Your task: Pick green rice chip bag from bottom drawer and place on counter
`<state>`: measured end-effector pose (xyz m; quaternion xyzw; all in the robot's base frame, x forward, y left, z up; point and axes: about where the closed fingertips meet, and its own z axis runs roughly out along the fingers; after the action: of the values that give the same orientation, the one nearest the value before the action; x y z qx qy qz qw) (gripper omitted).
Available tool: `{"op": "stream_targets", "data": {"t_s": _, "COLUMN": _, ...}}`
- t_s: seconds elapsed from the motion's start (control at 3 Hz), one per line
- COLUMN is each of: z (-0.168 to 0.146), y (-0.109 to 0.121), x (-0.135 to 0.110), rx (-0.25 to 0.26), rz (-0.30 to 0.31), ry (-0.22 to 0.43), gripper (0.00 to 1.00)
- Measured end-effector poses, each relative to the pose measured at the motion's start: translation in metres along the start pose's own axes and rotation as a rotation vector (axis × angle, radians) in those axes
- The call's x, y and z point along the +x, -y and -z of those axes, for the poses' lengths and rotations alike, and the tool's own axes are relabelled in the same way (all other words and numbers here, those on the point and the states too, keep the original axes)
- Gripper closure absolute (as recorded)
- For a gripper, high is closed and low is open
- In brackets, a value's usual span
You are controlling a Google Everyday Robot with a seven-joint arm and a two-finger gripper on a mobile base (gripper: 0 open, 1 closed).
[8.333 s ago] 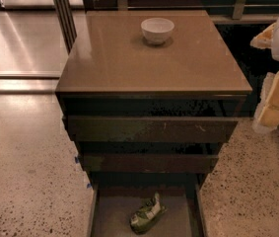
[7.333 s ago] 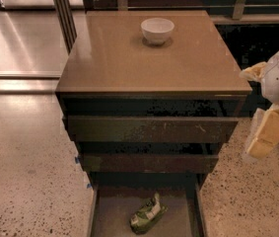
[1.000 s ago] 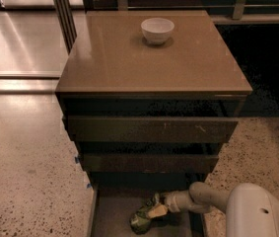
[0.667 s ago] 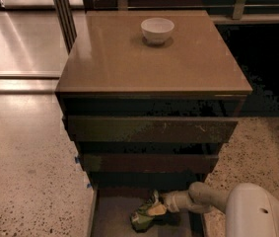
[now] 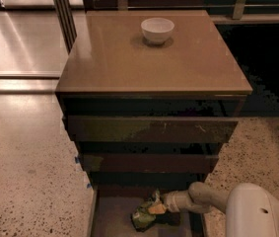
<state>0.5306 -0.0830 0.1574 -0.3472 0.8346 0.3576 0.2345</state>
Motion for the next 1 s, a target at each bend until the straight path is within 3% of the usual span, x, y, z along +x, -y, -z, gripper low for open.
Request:
{"op": "stream_targets", "data": {"t_s": 0.33, "z": 0.0, "y": 0.0, "x": 0.0, "rx": 0.0, "rz": 0.0, "ry": 0.0, "gripper": 1.0}}
{"op": "stream_targets", "data": {"t_s": 1.0, "z": 0.019, "y": -0.018, "x": 0.001, "rx": 0.011, "rz": 0.003, "ry": 0.031, "gripper": 1.0}}
